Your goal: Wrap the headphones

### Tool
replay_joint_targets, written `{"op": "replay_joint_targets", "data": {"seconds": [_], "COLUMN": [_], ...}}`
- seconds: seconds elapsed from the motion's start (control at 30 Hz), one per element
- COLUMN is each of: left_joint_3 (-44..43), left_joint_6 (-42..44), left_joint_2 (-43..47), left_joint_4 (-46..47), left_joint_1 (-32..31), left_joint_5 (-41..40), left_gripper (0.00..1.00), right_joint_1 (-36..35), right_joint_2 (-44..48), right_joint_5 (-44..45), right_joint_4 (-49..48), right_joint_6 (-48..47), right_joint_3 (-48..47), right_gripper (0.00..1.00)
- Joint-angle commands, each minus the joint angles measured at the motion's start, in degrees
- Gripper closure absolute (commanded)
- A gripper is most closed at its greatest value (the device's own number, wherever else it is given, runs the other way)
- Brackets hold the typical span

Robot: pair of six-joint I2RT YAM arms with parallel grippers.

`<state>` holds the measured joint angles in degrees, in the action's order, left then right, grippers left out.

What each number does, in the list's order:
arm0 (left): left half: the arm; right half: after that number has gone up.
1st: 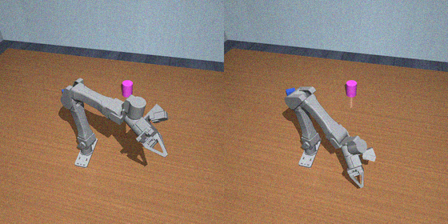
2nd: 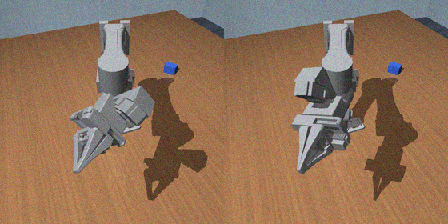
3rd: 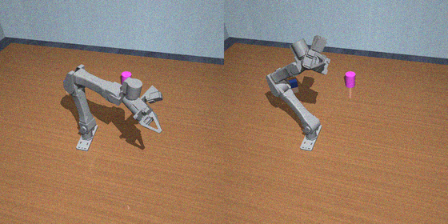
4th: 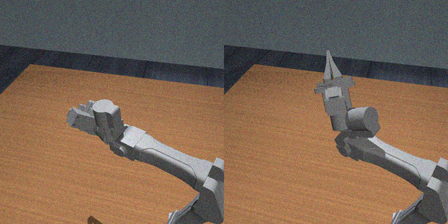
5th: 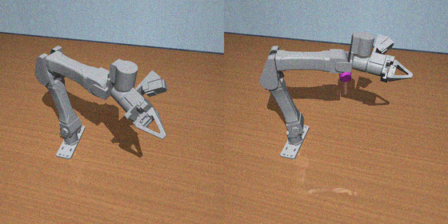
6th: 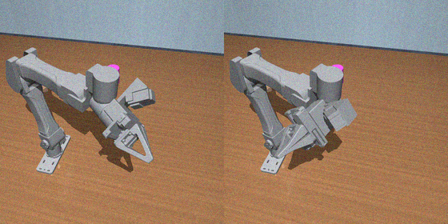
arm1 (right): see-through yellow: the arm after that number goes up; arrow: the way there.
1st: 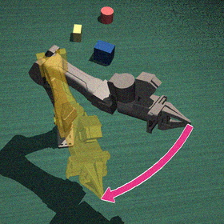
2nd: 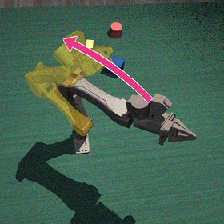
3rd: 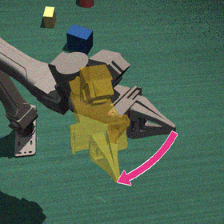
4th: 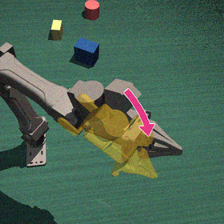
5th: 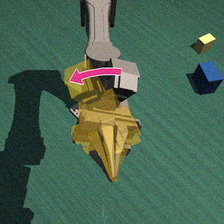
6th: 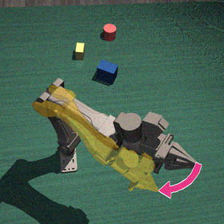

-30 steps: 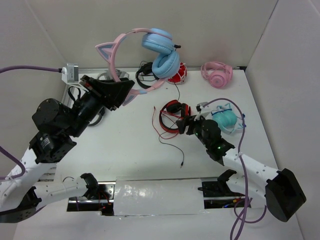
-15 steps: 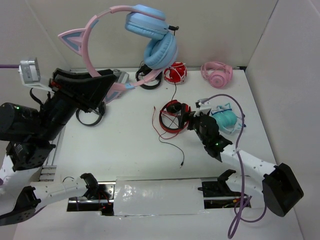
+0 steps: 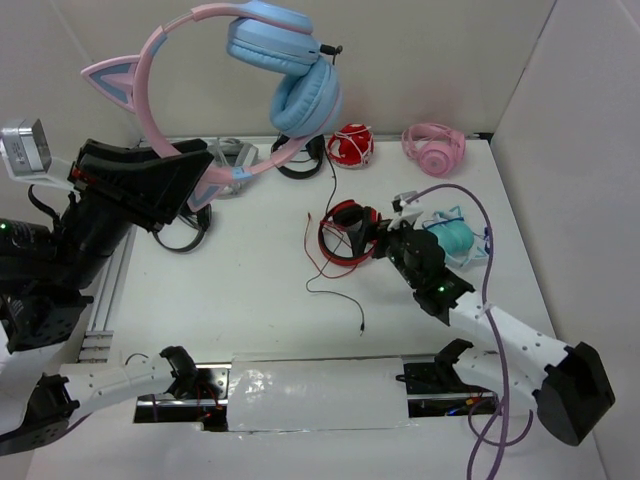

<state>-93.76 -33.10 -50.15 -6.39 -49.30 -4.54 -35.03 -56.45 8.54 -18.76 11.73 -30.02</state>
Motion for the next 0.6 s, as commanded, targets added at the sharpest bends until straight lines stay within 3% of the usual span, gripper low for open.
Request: {"op": "replay_joint_targets", "data": {"seconds": [0.0, 0.1, 0.17, 0.33, 0.57], "left_joint_3": [-1.08, -0.46, 0.32, 0.42, -0.29], "left_joint_6": [0.93, 1.29, 1.46, 0.94, -0.03], "left_joint_2": [2.07, 2.51, 2.69, 2.60, 2.16], "left_joint_4": [7.36, 7.54, 8.24, 8.50, 7.27], "left_joint_1": [-0.01, -0.01, -0.01, -0.01, -0.01], "left_joint_5": [-0.38, -1.17, -1.26, -0.48, 0.93], "left_gripper": [1.00, 1.00, 1.00, 1.00, 1.00], "right_joint_1": [-1.01, -1.27, -2.67, -8.11, -10.50], "right_joint_2": [5.81, 10.29, 14.93, 19.44, 12.34], "right_joint_5": [9.71, 12.39, 8.11, -2.82, -0.19], "right_joint_4": [9.16, 23.65, 24.91, 22.11, 13.07], "right_joint_6": [6.27, 10.94, 12.18, 8.15, 6.55], "right_joint_3": [-0.21, -0.83, 1.62, 5.76, 4.62], "right_gripper": [0.00, 0.00, 0.00, 0.00, 0.00]}}
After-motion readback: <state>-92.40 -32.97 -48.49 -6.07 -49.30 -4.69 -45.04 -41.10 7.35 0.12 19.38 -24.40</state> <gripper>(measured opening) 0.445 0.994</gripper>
